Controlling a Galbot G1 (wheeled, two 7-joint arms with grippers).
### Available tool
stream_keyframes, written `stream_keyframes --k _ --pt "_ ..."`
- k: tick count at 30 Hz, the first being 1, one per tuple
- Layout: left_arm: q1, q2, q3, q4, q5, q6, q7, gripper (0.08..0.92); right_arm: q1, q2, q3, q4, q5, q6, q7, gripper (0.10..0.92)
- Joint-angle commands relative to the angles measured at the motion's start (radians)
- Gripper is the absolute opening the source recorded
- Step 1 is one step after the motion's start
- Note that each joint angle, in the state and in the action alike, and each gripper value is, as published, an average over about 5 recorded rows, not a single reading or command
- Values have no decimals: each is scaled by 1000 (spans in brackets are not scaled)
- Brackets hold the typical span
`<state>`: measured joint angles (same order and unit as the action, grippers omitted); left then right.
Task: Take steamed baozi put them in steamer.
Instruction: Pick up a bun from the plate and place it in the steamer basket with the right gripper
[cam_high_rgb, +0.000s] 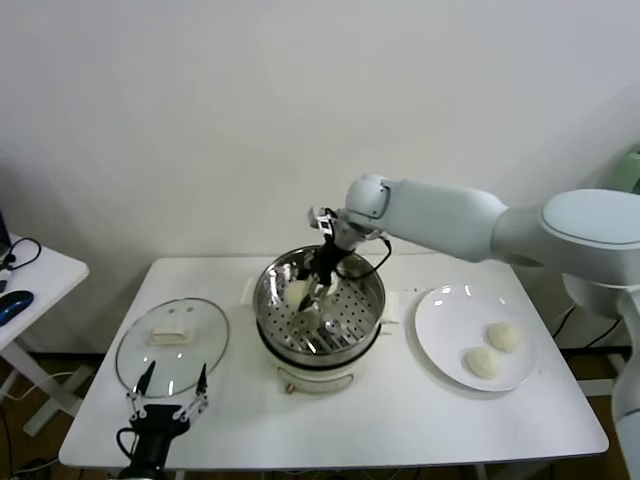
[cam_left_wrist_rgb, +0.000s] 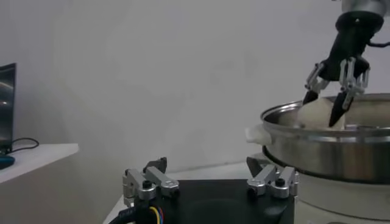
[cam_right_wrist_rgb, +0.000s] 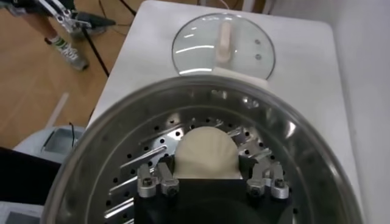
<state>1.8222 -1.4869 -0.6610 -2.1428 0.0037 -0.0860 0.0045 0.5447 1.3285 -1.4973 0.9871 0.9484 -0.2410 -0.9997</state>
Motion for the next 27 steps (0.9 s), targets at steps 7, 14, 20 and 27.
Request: stream_keyframes --k 7,14,20,27 --pt "-3 -1 4 3 3 -1 4 823 -48 43 12 -38 -44 5 1 672" --pt "-3 -1 4 5 4 -2 6 823 -49 49 15 -37 -56 8 -2 670" --pt "-5 -1 6 6 5 -3 6 823 -51 48 6 -36 -65 11 -6 673" --pt "-9 -1 10 10 7 -2 5 823 -61 54 10 -43 -71 19 0 705"
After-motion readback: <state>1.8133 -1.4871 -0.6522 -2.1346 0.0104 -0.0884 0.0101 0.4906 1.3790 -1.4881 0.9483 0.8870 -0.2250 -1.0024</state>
